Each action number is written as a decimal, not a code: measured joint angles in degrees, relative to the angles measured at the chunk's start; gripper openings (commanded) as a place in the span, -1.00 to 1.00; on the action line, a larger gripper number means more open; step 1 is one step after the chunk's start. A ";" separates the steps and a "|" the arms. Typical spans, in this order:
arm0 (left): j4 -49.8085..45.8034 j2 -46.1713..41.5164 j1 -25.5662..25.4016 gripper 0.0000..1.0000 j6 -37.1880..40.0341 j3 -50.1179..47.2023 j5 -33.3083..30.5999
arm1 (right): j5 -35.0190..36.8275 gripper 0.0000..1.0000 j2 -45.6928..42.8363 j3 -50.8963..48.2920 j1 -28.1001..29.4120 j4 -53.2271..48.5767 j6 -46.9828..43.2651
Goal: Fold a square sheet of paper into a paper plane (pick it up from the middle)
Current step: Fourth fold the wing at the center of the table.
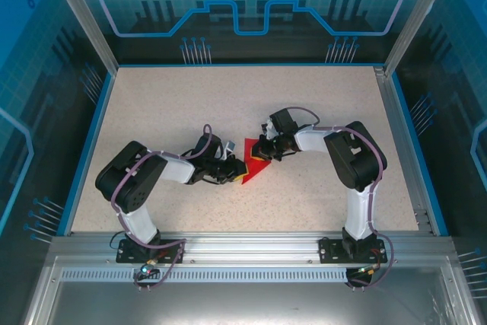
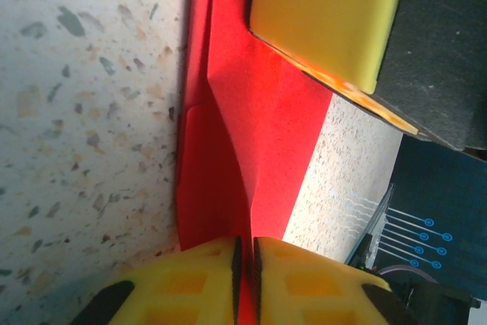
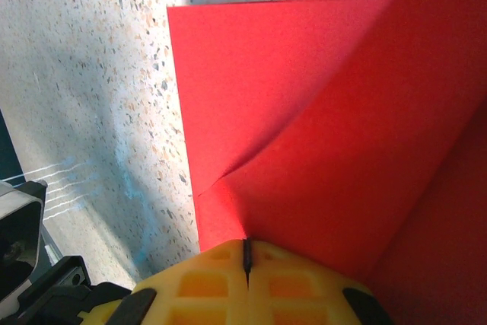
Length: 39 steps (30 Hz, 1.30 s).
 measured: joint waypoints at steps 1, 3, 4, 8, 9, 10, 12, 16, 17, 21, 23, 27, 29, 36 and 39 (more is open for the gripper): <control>0.13 0.00 0.00 -0.83 0.07 -0.02 0.24 | -0.04 -0.90 0.04 0.02 0.00 -0.04 -0.17; 0.33 0.09 0.00 -0.86 0.11 -0.04 0.68 | -0.20 -0.91 0.04 0.02 -0.02 -0.04 -0.39; 0.39 0.17 0.00 -0.87 0.13 -0.04 0.85 | -0.22 -0.91 0.04 0.02 -0.02 -0.04 -0.42; 0.22 0.61 0.04 -0.83 0.59 -0.04 1.29 | -0.44 -0.90 0.15 0.09 -0.02 -0.04 -0.46; 0.00 0.66 0.07 -0.81 0.76 -0.04 1.29 | -0.52 -0.90 0.20 0.15 -0.04 -0.13 -0.48; -0.11 0.66 0.07 -0.75 0.98 -0.04 1.33 | -0.66 -0.90 0.26 0.20 -0.02 -0.22 -0.59; -0.35 0.66 0.07 -0.69 1.79 -0.04 1.95 | -0.87 -0.90 0.42 0.33 -0.04 -0.33 -0.66; -1.25 0.66 0.04 -0.66 1.92 -0.44 2.75 | -1.05 -0.90 0.46 0.37 -0.11 -0.35 -0.83; -1.36 0.63 0.04 -0.66 2.05 -0.57 2.73 | -1.07 -0.90 0.46 0.39 -0.13 -0.37 -0.83; -1.92 -0.02 0.04 -0.73 1.79 -0.79 2.67 | -1.22 -0.89 0.48 0.39 -0.15 -0.44 -0.85; -2.03 -0.26 0.04 -0.79 1.60 -0.79 2.64 | -1.22 -0.89 0.48 0.39 -0.15 -0.44 -0.87; -2.14 -0.28 0.04 -0.92 1.57 -1.01 2.40 | -1.27 -0.88 0.48 0.52 -0.15 -0.52 -0.85; -2.12 -0.28 0.04 -0.94 1.64 -1.22 2.16 | -1.38 -0.87 0.52 0.74 -0.15 -0.85 -0.83; -1.90 -0.11 0.04 -0.99 1.68 -1.97 1.88 | -1.90 -0.86 0.57 1.38 -0.13 -2.56 -0.85; -1.70 0.04 0.07 -0.95 1.68 -1.99 2.12 | -1.46 -0.87 0.61 1.81 -0.15 -3.58 -0.96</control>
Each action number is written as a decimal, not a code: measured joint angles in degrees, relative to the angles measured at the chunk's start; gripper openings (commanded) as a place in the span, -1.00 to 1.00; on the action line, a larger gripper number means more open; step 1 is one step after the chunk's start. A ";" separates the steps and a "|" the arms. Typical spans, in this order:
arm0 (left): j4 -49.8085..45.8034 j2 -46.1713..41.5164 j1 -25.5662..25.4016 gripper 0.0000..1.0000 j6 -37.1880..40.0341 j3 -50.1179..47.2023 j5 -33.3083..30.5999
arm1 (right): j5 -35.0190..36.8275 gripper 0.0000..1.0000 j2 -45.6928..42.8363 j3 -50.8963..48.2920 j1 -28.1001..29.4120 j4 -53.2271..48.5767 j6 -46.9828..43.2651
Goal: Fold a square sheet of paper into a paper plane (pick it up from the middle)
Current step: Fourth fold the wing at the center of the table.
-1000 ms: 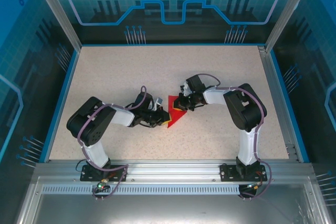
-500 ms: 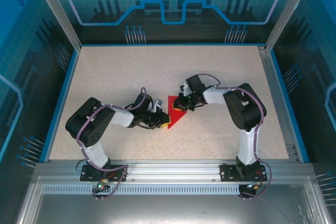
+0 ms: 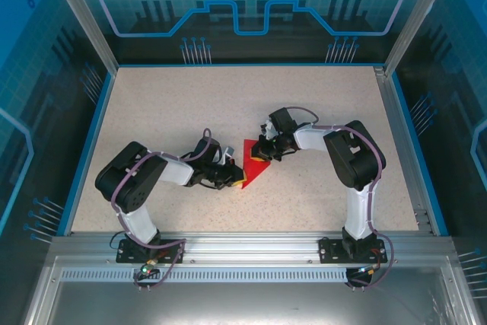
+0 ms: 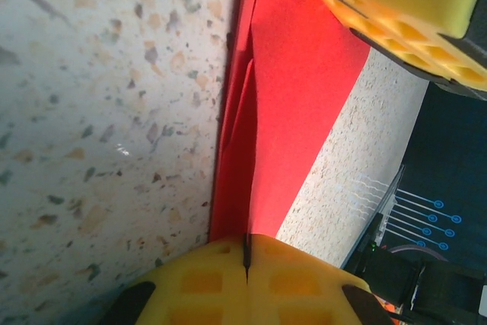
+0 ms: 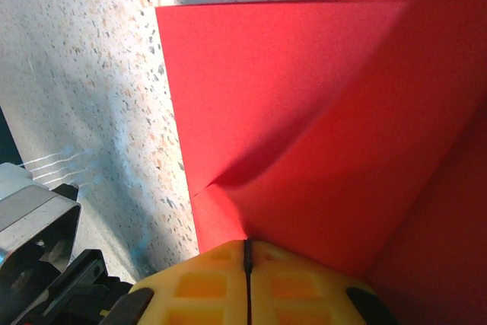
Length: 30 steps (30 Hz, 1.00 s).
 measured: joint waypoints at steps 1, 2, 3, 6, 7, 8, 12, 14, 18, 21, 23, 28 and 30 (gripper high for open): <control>0.02 0.00 0.00 -0.92 0.02 0.00 0.00 | 0.11 -0.87 0.07 0.17 0.00 -0.31 -0.09; 0.00 0.00 0.00 -0.86 0.13 0.00 0.07 | 0.15 -0.87 0.22 0.31 0.00 -0.48 -0.09; -0.02 0.00 0.04 -0.80 0.28 0.02 0.15 | 0.09 -0.87 0.33 0.37 0.00 -0.61 -0.07; 0.02 -0.11 0.11 -0.75 0.63 0.04 0.59 | 0.00 -0.87 0.39 0.37 -0.02 -0.61 -0.07; -0.02 -0.20 0.11 -0.74 0.81 0.04 0.66 | 0.00 -0.87 0.44 0.37 -0.02 -0.59 -0.09; -0.13 -0.28 0.09 -0.73 1.11 0.09 0.72 | -0.02 -0.87 0.44 0.37 -0.02 -0.59 -0.09; -0.81 -0.48 0.09 -0.71 2.16 0.13 1.46 | -0.07 -0.87 0.48 0.37 -0.02 -0.57 -0.09; -1.42 -0.63 0.09 -0.72 2.89 0.13 2.01 | -0.07 -0.87 0.48 0.37 -0.04 -0.57 -0.11; -2.03 -0.70 0.11 -0.75 3.45 0.13 2.62 | -0.20 -0.87 0.50 0.37 -0.07 -0.55 -0.11; -2.89 -0.70 0.09 -0.83 3.76 0.17 2.97 | -0.28 -0.87 0.59 0.37 -0.07 -0.52 -0.15; -3.67 -0.70 0.11 -0.88 4.50 0.37 2.97 | -0.46 -0.87 0.61 0.37 -0.07 -0.50 -0.26; -7.02 -0.70 0.11 -0.85 6.32 1.68 2.95 | -0.66 -0.86 0.70 0.37 -0.07 -0.39 -0.28; -8.33 -0.70 0.11 -0.78 7.37 2.12 2.93 | -0.79 -0.87 0.76 0.37 -0.04 -0.39 -0.28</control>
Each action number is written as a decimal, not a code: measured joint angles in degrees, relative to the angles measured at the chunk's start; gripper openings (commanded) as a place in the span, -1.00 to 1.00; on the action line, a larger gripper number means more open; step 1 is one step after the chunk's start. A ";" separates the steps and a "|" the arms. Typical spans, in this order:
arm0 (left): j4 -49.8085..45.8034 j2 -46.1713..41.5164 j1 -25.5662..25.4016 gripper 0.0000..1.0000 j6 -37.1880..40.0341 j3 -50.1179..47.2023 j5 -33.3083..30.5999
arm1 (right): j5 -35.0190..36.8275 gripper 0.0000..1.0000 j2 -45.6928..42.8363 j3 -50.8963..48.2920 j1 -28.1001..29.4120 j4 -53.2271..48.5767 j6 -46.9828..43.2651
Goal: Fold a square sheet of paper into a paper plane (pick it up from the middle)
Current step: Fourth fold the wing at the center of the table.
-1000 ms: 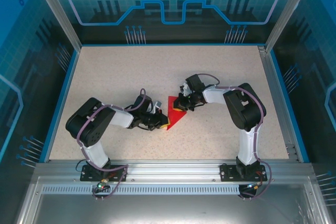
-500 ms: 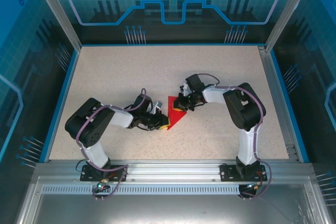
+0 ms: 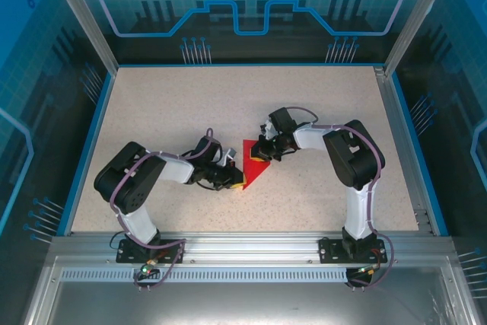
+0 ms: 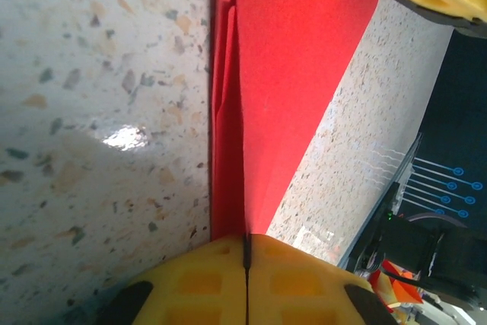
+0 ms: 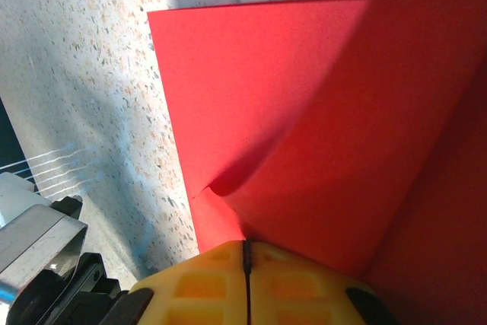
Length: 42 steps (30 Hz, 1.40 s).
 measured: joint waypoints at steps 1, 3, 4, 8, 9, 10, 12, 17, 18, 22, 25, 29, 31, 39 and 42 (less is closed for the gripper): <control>-0.48 0.00 0.00 -0.76 0.37 0.17 0.04 | -0.09 -0.87 0.04 0.00 0.02 0.02 -0.02; -1.22 -0.15 0.00 -0.74 1.27 0.39 0.11 | -0.09 -0.86 0.07 0.07 0.04 -0.02 -0.02; -1.92 -0.31 -0.02 -0.75 1.81 0.50 0.20 | -0.09 -0.87 0.07 0.07 0.04 -0.02 -0.02; -4.50 -0.50 -0.02 -0.82 3.37 1.14 0.22 | -0.09 -0.87 0.07 0.09 0.04 -0.09 -0.04; -4.79 -0.50 -0.02 -0.84 3.45 1.20 0.20 | -0.09 -0.87 0.04 0.09 0.07 -0.13 -0.04; -5.16 -0.50 -0.02 -0.85 3.58 1.36 0.11 | -0.09 -0.87 0.07 0.09 0.07 -0.15 -0.04; -6.10 -0.48 -0.02 -0.91 3.76 1.68 -0.07 | -0.07 -0.87 0.07 0.09 0.09 -0.17 -0.02; -9.11 -0.48 -0.02 -0.97 4.87 2.73 -0.74 | 0.00 -0.86 0.07 0.11 0.33 -0.17 -0.02; -9.62 -0.50 -0.02 -0.95 5.07 2.91 -0.90 | 0.00 -0.86 0.09 0.17 0.35 -0.22 -0.02; -11.08 -1.44 -0.02 -0.79 5.25 2.93 -1.92 | -0.09 -0.86 0.31 0.57 0.48 -0.63 0.00; -13.00 -3.74 -0.02 -0.67 5.07 2.49 -2.54 | -0.02 -0.86 0.39 0.70 0.74 -0.68 -0.02; -16.65 -9.94 -0.13 -0.60 4.59 0.90 -3.52 | -0.04 -0.86 0.42 0.70 0.74 -0.68 -0.02; -17.31 -12.90 -0.13 -0.60 3.96 0.90 -4.55 | -0.04 -0.86 0.42 0.70 0.74 -0.68 -0.02; -11.76 -11.78 -0.13 -0.61 -3.06 5.14 -5.42 | -0.02 -0.86 0.42 0.74 0.74 -0.81 -0.02; -7.65 -7.52 -0.13 -0.62 -5.79 7.67 -5.33 | -0.02 -0.86 0.42 0.74 0.74 -0.79 -0.02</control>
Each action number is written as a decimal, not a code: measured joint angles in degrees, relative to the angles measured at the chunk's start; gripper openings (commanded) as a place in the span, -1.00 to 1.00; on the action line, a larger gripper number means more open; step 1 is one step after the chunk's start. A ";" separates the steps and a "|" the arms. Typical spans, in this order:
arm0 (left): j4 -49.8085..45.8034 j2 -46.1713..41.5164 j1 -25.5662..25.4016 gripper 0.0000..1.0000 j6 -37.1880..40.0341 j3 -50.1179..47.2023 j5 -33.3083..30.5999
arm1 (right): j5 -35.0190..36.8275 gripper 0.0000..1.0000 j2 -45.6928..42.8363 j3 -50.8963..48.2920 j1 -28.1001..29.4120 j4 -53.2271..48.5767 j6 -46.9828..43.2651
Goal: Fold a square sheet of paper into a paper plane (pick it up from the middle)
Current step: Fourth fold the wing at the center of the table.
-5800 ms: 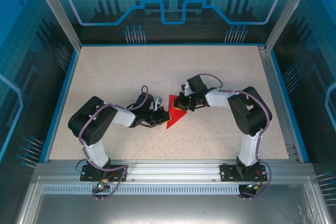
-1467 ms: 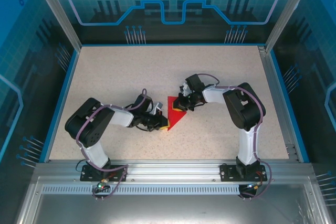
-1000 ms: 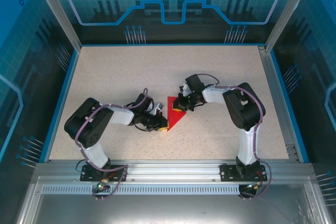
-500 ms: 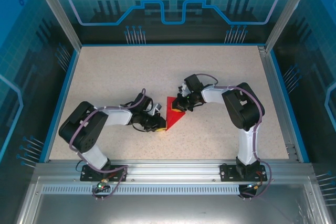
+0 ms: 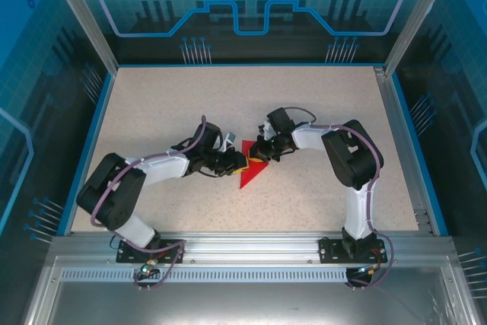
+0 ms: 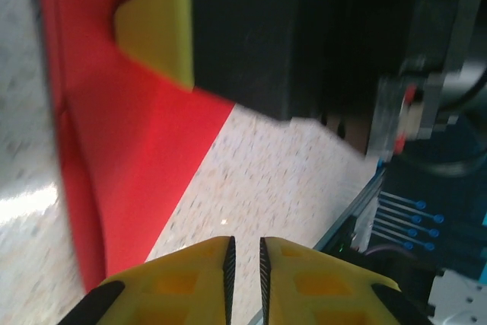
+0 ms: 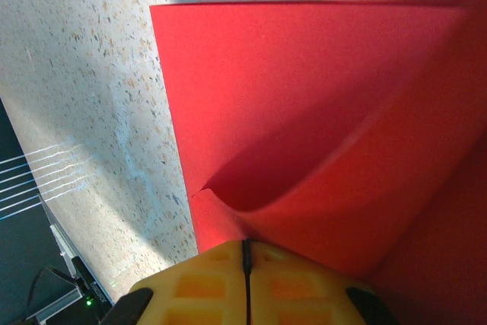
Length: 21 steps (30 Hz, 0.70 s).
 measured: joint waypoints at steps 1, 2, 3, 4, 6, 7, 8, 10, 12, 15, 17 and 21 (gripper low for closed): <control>1.20 1.22 0.00 -0.63 -0.61 0.48 -0.02 | 0.00 -0.86 0.00 0.00 0.00 -0.02 0.00; 2.43 2.58 0.00 -0.63 -1.44 0.85 0.00 | 0.00 -0.86 0.00 0.00 0.00 -0.02 0.00; 3.32 3.58 0.00 -0.63 -1.86 0.94 -0.02 | 0.00 -0.86 0.00 0.00 0.00 -0.02 0.00; 4.09 4.70 0.00 -0.63 -2.54 0.94 -0.02 | 0.00 -0.86 0.00 0.00 0.00 0.00 0.00; 4.96 6.40 0.00 -0.63 -3.28 0.94 -0.02 | 0.00 -0.86 0.02 0.00 0.00 0.00 0.00; 5.51 7.34 0.00 -0.63 -3.69 0.94 0.00 | 0.00 -0.86 0.02 0.00 0.00 -0.02 0.00; 5.81 8.07 0.00 -0.65 -3.93 0.94 0.00 | 0.00 -0.86 0.02 0.00 0.00 -0.02 0.00; 5.90 9.07 0.00 -0.64 -4.28 0.92 0.11 | 0.00 -0.86 0.02 0.00 0.00 -0.02 0.00; 5.79 9.57 -0.07 -0.64 -4.24 0.61 0.15 | 0.00 -0.86 0.02 0.00 0.00 -0.02 -0.02; 4.85 10.25 -0.11 -0.65 -3.48 0.09 0.17 | 0.00 -0.86 0.02 0.00 0.00 -0.02 0.00; 4.57 11.04 -0.09 -0.66 -2.64 -0.31 0.42 | 0.09 -0.86 0.02 0.00 0.00 -0.02 0.00; 4.72 11.04 -0.04 -0.66 -1.18 -0.59 0.66 | 0.07 -0.85 0.07 0.00 0.00 -0.02 0.00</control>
